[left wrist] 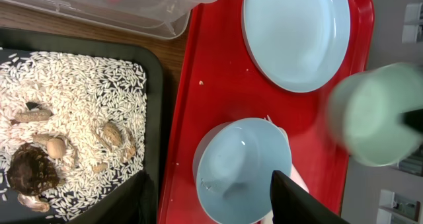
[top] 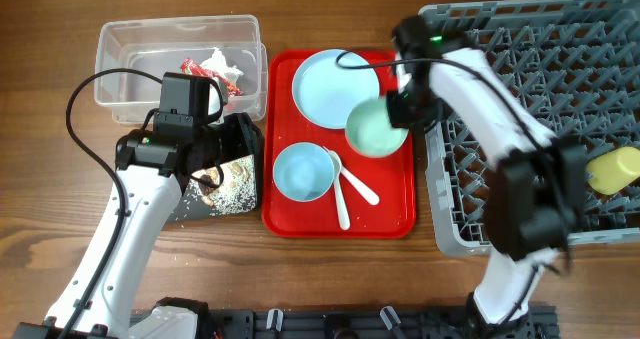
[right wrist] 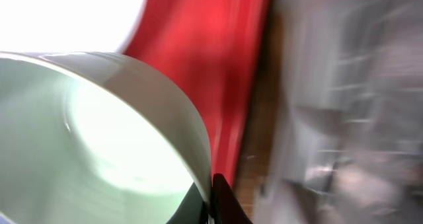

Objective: Sort waste into correct bins and load items into the dishwasher rack
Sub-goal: 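Grasp the mint-green bowl with the right gripper and lift it, then carry the green bowl right and place it in the rack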

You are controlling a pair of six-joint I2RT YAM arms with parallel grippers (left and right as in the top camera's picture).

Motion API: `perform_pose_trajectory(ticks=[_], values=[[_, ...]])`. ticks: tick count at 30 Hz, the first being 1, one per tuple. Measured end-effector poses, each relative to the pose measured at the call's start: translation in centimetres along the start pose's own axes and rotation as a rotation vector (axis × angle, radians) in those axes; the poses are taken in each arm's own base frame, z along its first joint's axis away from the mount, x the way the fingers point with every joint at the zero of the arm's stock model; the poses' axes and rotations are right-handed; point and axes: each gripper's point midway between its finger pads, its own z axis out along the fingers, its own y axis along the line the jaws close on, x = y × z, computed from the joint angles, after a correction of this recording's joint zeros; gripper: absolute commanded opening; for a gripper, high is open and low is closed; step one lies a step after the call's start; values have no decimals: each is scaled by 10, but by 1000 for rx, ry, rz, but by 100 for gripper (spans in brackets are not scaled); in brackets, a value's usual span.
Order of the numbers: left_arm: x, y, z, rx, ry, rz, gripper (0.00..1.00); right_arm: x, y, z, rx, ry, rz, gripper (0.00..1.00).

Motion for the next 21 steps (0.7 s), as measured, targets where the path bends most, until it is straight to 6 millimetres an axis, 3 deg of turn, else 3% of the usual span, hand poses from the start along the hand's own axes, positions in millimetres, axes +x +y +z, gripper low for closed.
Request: perform_pose_trajectory(ticks=[6,9,13,18,21], values=[[0,0,0,0,1,0,59,-40,-52,-124,110,-453,100,4],[0,0,0,0,1,0,59,-46,-100,-172,263,-612,207,4],[0,0,0,0,1,0,59,-42,-169,-195,540,-664,358,4],[0,0,0,0,0,0,59,-39,-237,-229,882,-750,557,4],[0,0,0,1,-1,0,59,-40,-268,-238,1046,-777,647,4]])
